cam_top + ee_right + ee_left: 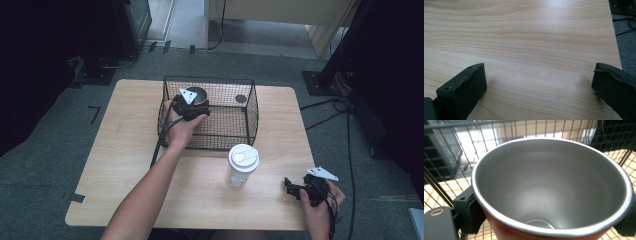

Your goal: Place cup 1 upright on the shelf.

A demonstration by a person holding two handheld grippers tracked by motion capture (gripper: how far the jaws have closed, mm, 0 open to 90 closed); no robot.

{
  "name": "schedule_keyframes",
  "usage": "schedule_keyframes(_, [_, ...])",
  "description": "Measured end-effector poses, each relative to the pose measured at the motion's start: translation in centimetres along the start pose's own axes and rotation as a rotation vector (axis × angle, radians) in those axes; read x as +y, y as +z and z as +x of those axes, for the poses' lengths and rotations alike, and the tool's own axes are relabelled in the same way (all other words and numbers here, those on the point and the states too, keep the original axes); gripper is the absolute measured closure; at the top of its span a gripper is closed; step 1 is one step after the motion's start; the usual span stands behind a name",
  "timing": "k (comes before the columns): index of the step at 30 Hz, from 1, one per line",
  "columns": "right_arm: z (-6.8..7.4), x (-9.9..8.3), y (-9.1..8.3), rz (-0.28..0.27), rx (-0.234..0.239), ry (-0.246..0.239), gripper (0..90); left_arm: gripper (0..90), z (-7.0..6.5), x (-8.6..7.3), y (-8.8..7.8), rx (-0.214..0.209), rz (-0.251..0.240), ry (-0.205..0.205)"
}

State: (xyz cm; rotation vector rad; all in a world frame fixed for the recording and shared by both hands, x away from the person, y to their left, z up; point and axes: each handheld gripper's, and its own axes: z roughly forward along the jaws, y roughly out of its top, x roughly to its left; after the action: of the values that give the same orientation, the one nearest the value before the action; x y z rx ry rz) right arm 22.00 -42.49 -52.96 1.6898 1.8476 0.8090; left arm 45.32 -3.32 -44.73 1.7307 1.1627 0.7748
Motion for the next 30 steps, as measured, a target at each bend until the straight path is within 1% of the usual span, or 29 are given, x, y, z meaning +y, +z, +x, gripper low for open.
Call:
schedule_keyframes(3, [0.0,0.0,0.0,0.001,-0.001,0.0,0.0,8.0,-0.07,-0.02,0.01,0.012,0.015,0.014])
schedule_keyframes(4, [0.0,0.0,0.0,0.0,-0.001,0.0,0.0,8.0,-0.14,-0.06,0.06,0.022,0.016,0.025])
schedule_keyframes(5, [0.0,0.0,0.0,0.001,-0.001,0.0,0.0,7.9,-0.19,-0.08,0.07,0.034,0.013,0.055])
schedule_keyframes(6, [0.0,0.0,0.0,0.0,0.0,0.0,0.0,7.9,-0.23,-0.1,0.09,0.041,0.015,0.074])
schedule_keyframes(7, [0.0,0.0,0.0,0.0,0.0,0.0,0.0,7.9,-0.3,-0.14,0.16,0.048,0.02,0.08])
schedule_keyframes(9, [0.0,0.0,0.0,0.0,0.0,0.0,0.0,7.8,-0.26,-0.1,0.18,0.039,0.022,0.073])
schedule_keyframes(11, [0.0,0.0,0.0,0.0,-0.001,0.0,0.0,7.8,-0.22,-0.13,0.2,0.04,0.018,0.073])
schedule_keyframes(14, [0.0,0.0,0.0,0.0,0.0,0.0,0.0,6.6,-0.35,-0.26,0.2,0.058,-0.002,0.106])
schedule_keyframes(15, [0.0,0.0,0.0,0.0,-0.001,0.0,0.0,5.9,-0.38,-0.3,0.22,0.067,-0.012,0.126])
schedule_keyframes(16, [0.0,0.0,0.0,0.0,-0.001,0.0,0.0,4.7,-0.41,-0.34,0.21,0.067,-0.015,0.135])
schedule_keyframes(17, [0.0,0.0,0.0,0.0,-0.001,0.0,0.0,4.7,-0.43,-0.34,0.21,0.067,-0.014,0.135])
schedule_keyframes(18, [0.0,0.0,0.0,0.0,0.0,0.0,0.0,4.1,-0.4,-0.3,0.18,0.071,-0.005,0.124])
schedule_keyframes(19, [0.0,0.0,0.0,0.0,-0.001,0.0,0.0,2.2,-0.37,-0.25,0.18,0.081,0.006,0.11])
schedule_keyframes(20, [0.0,0.0,0.0,0.0,0.0,0.0,0.0,0.0,-0.39,-0.22,0.19,0.1,0.018,0.098])
schedule_keyframes(21, [0.0,0.0,0.0,0.001,-0.001,0.0,0.0,0.0,-0.43,-0.24,0.18,0.119,0.029,0.1])
schedule_keyframes(22, [0.0,0.0,0.0,0.0,0.0,0.0,0.0,0.0,-0.45,-0.28,0.15,0.127,0.035,0.112])
schedule_keyframes(23, [0.0,0.0,0.0,0.0,0.0,0.0,0.0,0.0,-0.54,-0.33,0.07,0.142,0.027,0.124])
schedule_keyframes(24, [0.0,0.0,0.0,0.0,0.0,0.0,0.0,0.0,-0.56,-0.32,0.03,0.146,0.021,0.128])
schedule_keyframes(25, [0.0,0.0,0.0,0.0,0.0,0.0,0.0,0.0,-0.54,-0.25,-0.05,0.144,0.021,0.126])
schedule_keyframes(26, [0.0,0.0,0.0,0.0,0.0,0.0,0.0,0.0,-0.47,-0.14,-0.13,0.138,0.021,0.11])
schedule_keyframes(27, [0.0,0.0,0.0,0.0,0.0,0.0,0.0,0.0,-0.47,-0.09,-0.15,0.14,0.017,0.107])
schedule_keyframes(28, [0.0,0.0,0.0,0.0,0.0,0.0,0.0,0.0,-0.45,-0.03,-0.2,0.138,0.017,0.112])
schedule_keyframes(29, [0.0,0.0,0.0,0.001,-0.001,0.0,0.0,0.0,-0.45,0.04,-0.28,0.125,0.014,0.11])
schedule_keyframes(30, [0.0,0.0,0.0,0.0,0.0,0.0,0.0,0.0,-0.43,0.12,-0.35,0.12,0.009,0.098])
